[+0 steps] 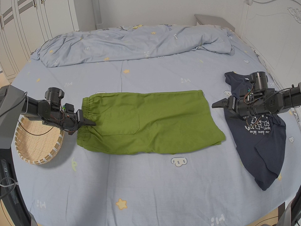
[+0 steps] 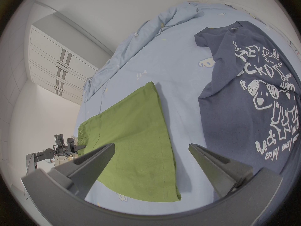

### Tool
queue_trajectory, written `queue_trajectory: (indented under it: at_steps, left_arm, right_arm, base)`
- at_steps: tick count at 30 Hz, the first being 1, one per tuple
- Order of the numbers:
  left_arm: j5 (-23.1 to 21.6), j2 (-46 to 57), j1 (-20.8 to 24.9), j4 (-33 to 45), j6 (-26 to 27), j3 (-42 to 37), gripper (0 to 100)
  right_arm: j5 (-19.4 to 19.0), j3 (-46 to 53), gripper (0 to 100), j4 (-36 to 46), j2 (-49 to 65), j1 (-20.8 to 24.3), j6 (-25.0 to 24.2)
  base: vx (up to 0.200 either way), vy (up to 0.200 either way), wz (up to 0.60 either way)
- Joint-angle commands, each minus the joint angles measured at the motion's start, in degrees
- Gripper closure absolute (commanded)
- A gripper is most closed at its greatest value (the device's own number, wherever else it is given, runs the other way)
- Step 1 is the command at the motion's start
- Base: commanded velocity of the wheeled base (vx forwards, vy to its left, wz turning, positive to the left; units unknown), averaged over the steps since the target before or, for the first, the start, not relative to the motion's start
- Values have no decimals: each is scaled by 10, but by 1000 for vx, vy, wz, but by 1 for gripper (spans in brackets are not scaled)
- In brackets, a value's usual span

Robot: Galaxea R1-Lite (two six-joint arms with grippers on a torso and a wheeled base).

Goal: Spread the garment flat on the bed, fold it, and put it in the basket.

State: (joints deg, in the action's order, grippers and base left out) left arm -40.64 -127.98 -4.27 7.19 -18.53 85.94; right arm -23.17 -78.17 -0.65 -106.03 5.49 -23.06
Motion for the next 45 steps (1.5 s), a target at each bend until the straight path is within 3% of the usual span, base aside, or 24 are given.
queue_trajectory:
  at_steps: [1,15,16,20,26,43,44,45]
  left_arm:
    - [0,7,0,-1,-1,0,100]
    - [1,33,-1,2,-2,-3,100]
    - [0,33,-1,2,-1,-2,100]
    - [0,33,-2,2,-1,-3,100]
    - [2,34,0,2,0,-3,100]
    - [3,35,-1,2,-1,-2,100]
    - [3,35,-1,2,-1,-2,100]
    - [3,35,-1,2,-1,-2,100]
  right_arm:
    - [0,4,0,0,-1,0,0]
    - [-13,42,0,-1,-48,1,26]
    - [-49,44,0,2,-48,1,24]
    - [-72,43,0,21,-48,1,27]
    - [-160,46,0,24,-50,-10,26]
    - [-167,50,0,19,-73,-7,27]
    - [-167,50,100,19,-73,-7,27]
    - [-167,50,100,19,-73,-7,27]
  base:
    - [0,0,0]
    - [0,0,0]
    - [0,0,0]
    - [0,0,0]
    - [0,0,0]
    - [0,0,0]
    - [0,0,0]
    - [0,0,0]
